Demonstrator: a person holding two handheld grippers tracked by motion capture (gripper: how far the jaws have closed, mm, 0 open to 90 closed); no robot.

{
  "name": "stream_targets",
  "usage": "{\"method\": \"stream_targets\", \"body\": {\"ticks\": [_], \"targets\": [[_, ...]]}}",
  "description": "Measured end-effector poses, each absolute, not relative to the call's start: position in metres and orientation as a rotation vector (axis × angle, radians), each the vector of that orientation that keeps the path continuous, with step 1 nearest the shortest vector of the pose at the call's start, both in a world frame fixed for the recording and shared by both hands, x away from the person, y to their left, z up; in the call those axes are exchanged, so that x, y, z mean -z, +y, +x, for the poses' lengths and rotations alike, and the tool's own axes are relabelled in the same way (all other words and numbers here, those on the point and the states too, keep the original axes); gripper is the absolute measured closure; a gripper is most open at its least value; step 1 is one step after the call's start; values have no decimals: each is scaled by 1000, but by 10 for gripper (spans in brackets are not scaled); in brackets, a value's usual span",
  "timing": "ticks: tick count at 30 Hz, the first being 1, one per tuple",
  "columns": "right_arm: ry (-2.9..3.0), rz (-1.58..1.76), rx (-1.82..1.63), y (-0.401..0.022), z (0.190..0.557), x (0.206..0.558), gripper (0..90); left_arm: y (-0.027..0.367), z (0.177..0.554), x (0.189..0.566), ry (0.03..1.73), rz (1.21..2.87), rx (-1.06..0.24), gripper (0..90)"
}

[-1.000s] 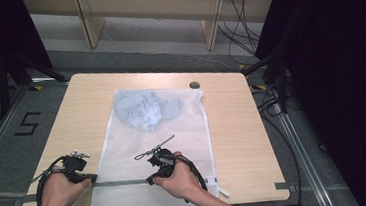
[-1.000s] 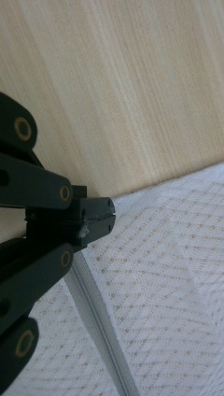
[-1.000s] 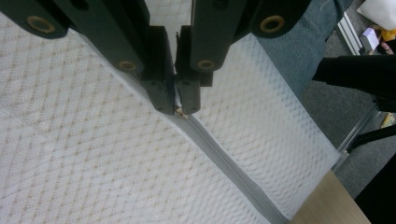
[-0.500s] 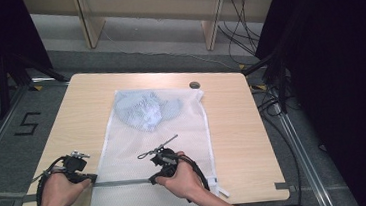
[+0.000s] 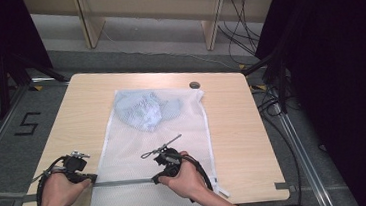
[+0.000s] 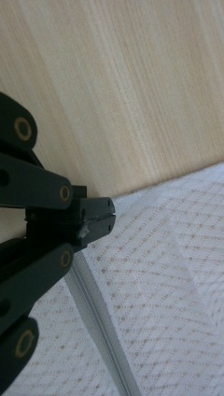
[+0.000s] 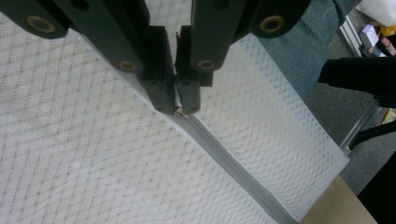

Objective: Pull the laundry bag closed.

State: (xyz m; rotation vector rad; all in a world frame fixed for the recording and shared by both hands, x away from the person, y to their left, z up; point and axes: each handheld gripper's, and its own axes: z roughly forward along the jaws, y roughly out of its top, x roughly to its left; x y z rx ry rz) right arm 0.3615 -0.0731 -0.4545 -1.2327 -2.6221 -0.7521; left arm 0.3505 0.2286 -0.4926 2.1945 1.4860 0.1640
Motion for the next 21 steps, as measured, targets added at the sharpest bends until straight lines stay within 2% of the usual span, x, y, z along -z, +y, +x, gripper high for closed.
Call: {"method": "stream_targets", "body": {"ticks": [21], "targets": [[-2611,-1246,742,-83,361,456,871,229,351,493,1487,2195,-162,900]]}}
